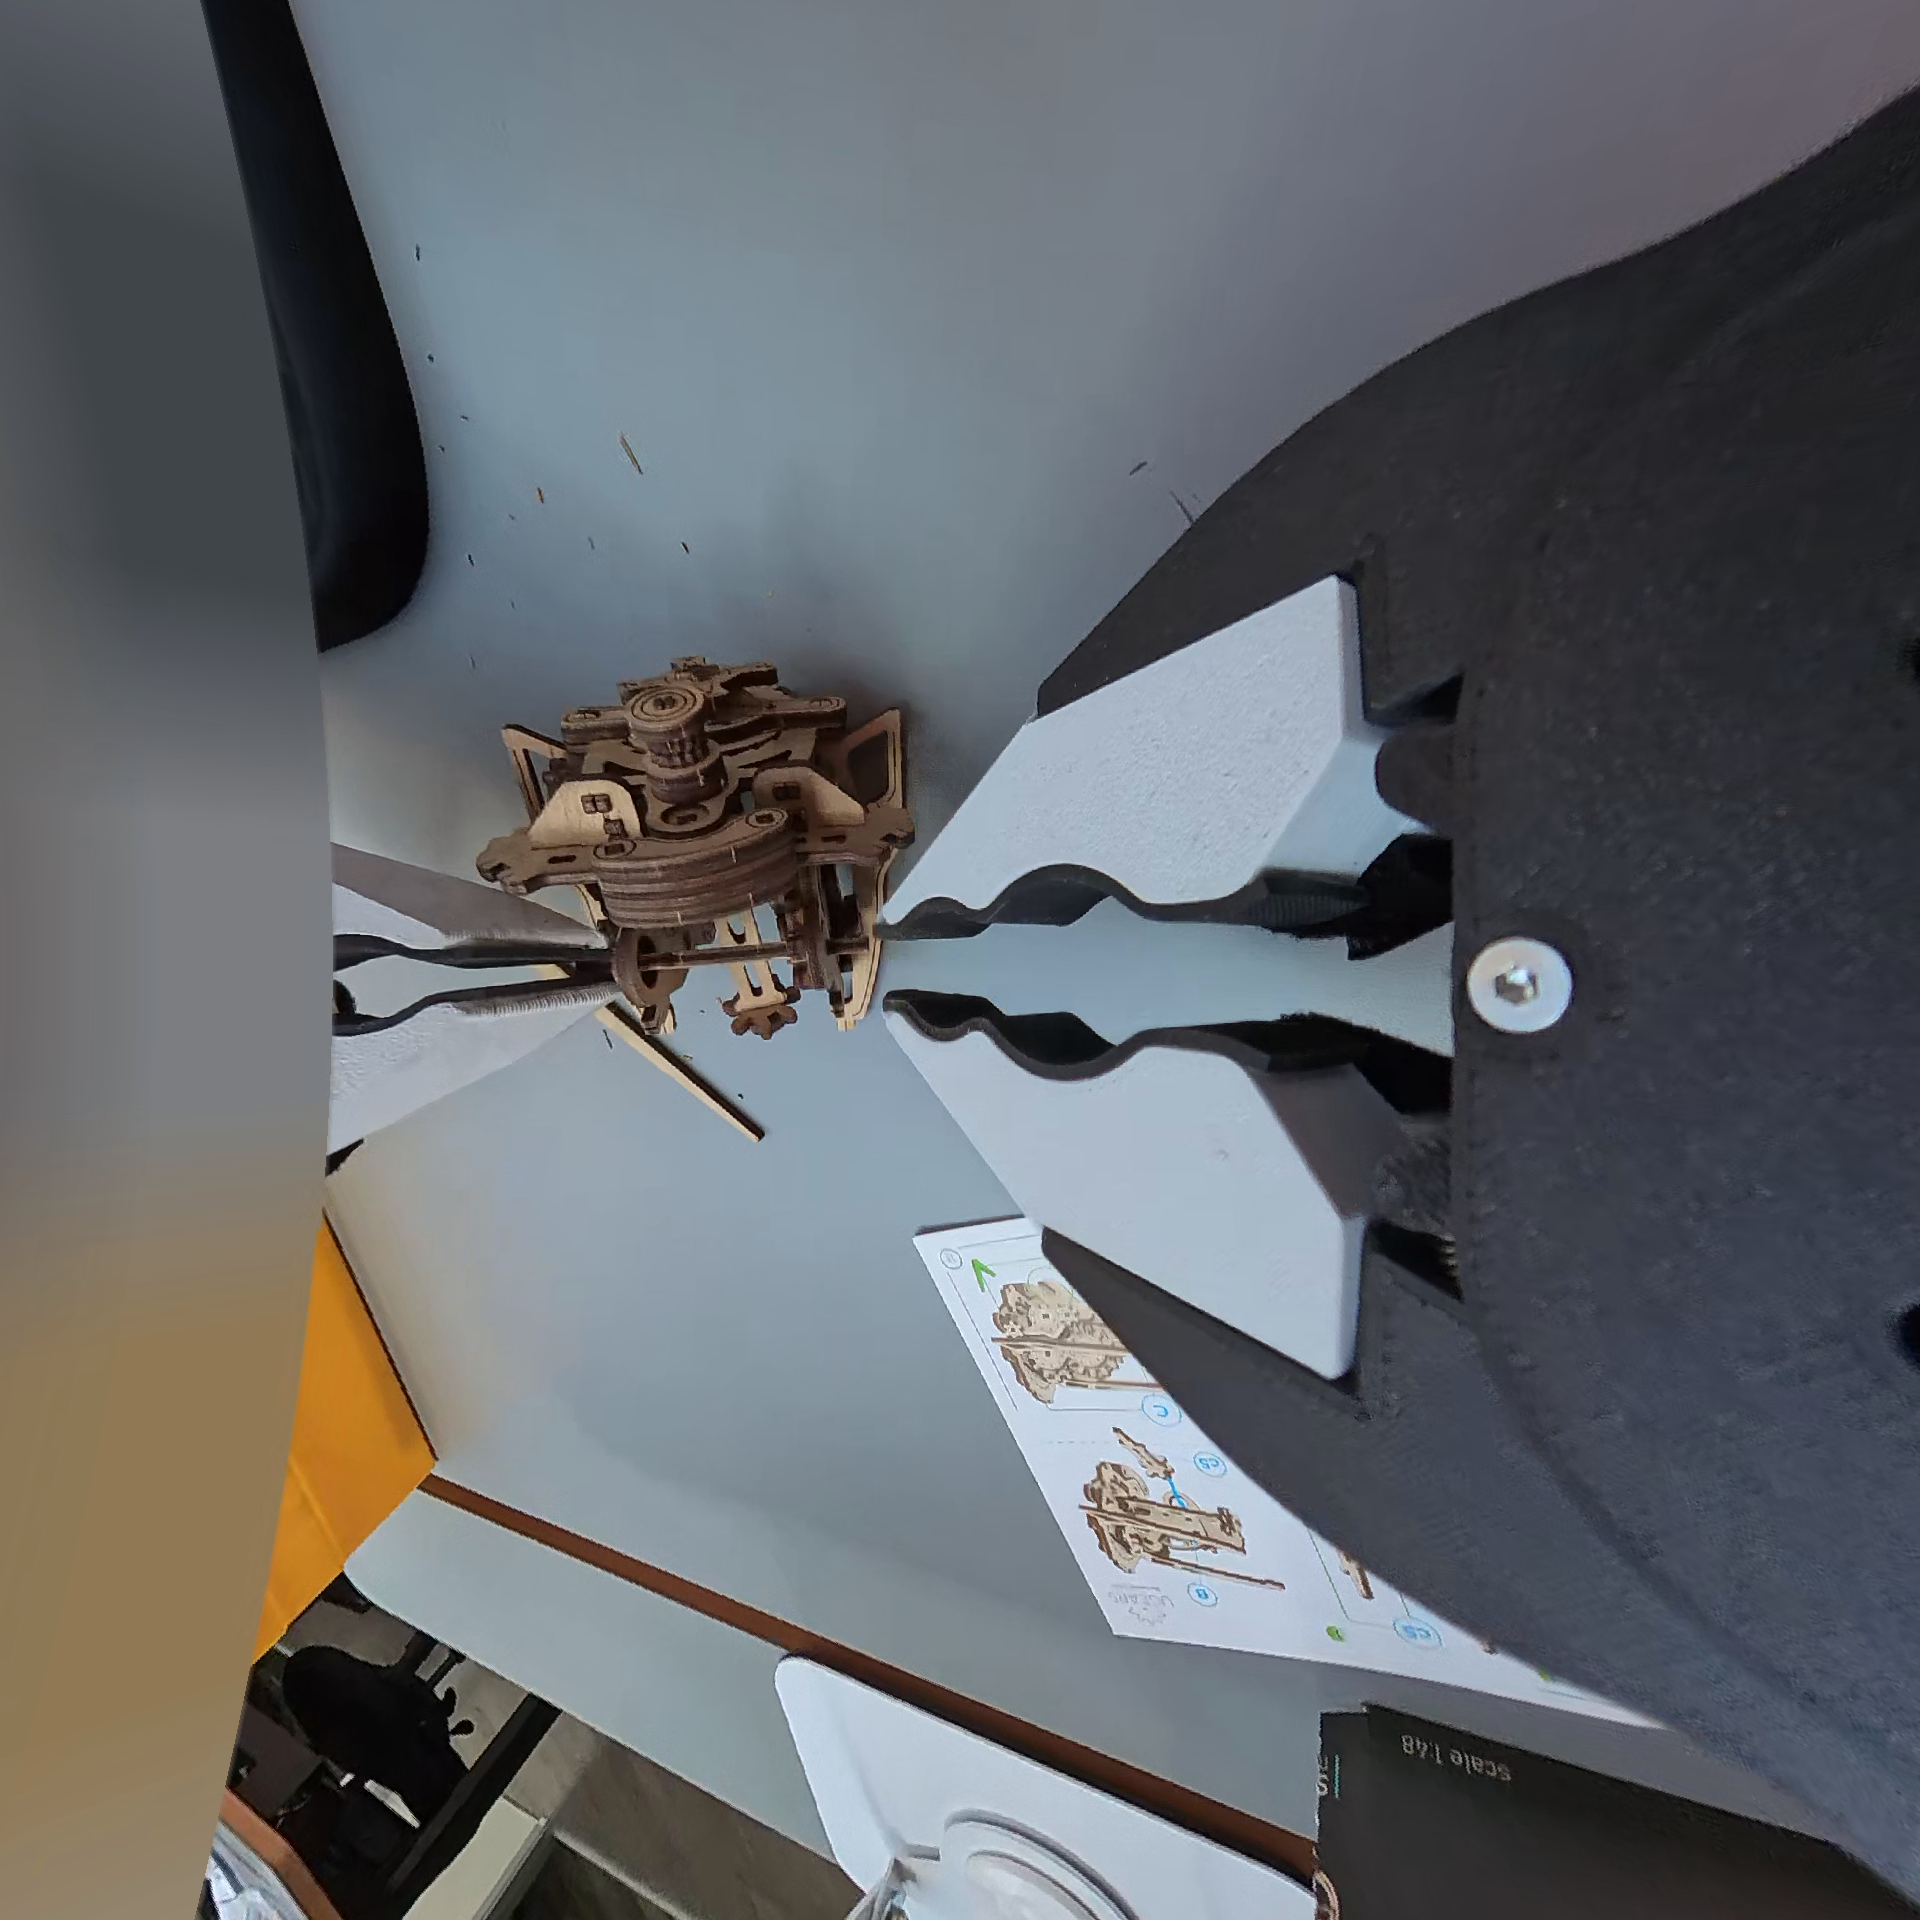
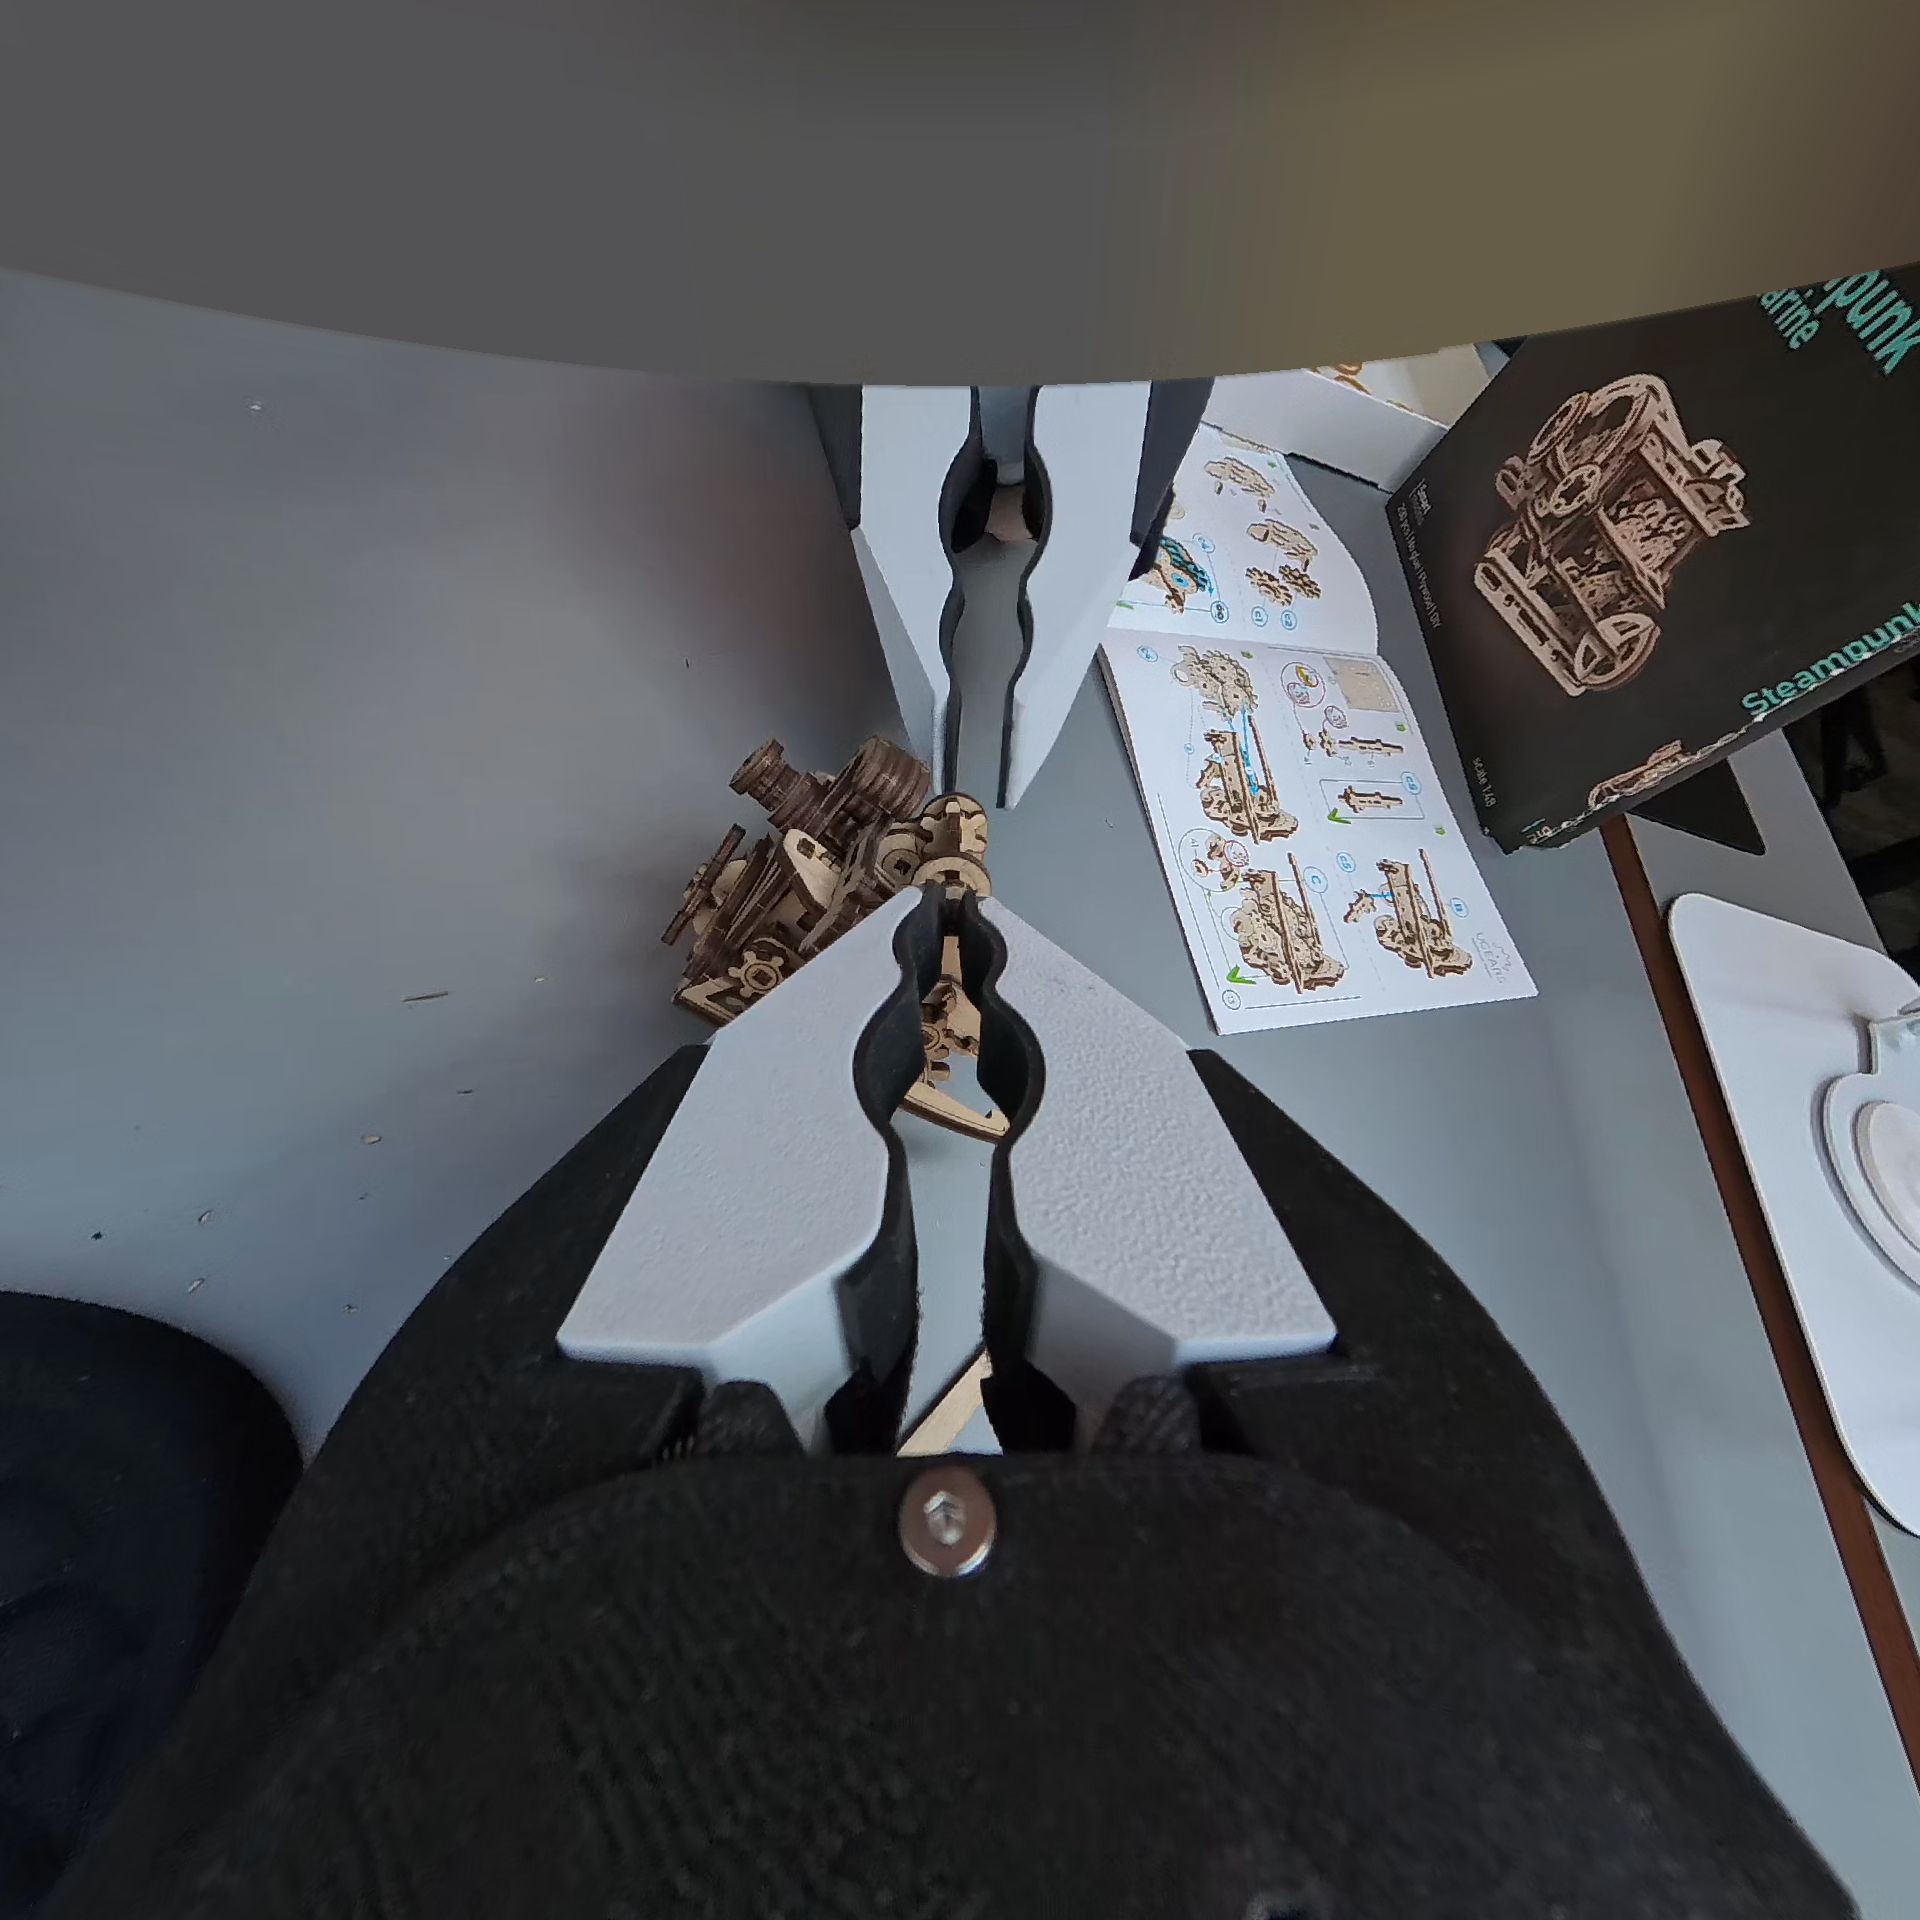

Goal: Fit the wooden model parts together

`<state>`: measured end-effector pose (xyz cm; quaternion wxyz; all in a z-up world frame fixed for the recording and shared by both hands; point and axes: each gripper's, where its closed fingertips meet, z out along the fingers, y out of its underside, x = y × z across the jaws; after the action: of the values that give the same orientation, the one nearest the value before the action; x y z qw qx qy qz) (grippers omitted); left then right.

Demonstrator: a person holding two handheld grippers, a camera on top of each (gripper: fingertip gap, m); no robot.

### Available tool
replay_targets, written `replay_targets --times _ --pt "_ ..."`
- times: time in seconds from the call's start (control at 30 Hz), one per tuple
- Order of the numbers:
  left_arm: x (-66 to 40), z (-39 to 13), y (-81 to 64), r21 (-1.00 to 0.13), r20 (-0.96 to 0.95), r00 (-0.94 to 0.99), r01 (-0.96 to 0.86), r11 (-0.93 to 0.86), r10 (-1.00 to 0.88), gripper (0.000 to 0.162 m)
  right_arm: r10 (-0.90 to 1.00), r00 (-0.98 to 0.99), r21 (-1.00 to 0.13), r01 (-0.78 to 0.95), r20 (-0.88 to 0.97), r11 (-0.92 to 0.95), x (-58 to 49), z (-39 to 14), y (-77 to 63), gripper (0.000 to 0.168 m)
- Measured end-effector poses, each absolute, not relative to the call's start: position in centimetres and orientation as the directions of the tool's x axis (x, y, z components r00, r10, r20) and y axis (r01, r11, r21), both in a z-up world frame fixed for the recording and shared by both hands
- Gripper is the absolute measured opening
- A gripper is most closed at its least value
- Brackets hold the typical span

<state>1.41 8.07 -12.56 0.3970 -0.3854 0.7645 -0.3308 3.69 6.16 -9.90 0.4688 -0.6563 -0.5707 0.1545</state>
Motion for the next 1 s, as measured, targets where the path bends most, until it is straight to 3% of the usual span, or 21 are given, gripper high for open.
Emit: replay_targets --times 0.27,1.0 --pt "2.9 -8.9 7.4 -0.904 -0.156 -0.436 -0.299 0.307 -0.886 0.009 0.888 0.310 -0.798 0.595 0.340 0.098 3.7 -9.8 6.5 0.000" --pt "3.5 -10.7 6.4 -0.842 0.022 -0.648 -0.423 0.336 -0.761 0.002 0.881 0.331 -0.810 0.579 0.337 0.092 3.4 -9.9 6.8 0.000"
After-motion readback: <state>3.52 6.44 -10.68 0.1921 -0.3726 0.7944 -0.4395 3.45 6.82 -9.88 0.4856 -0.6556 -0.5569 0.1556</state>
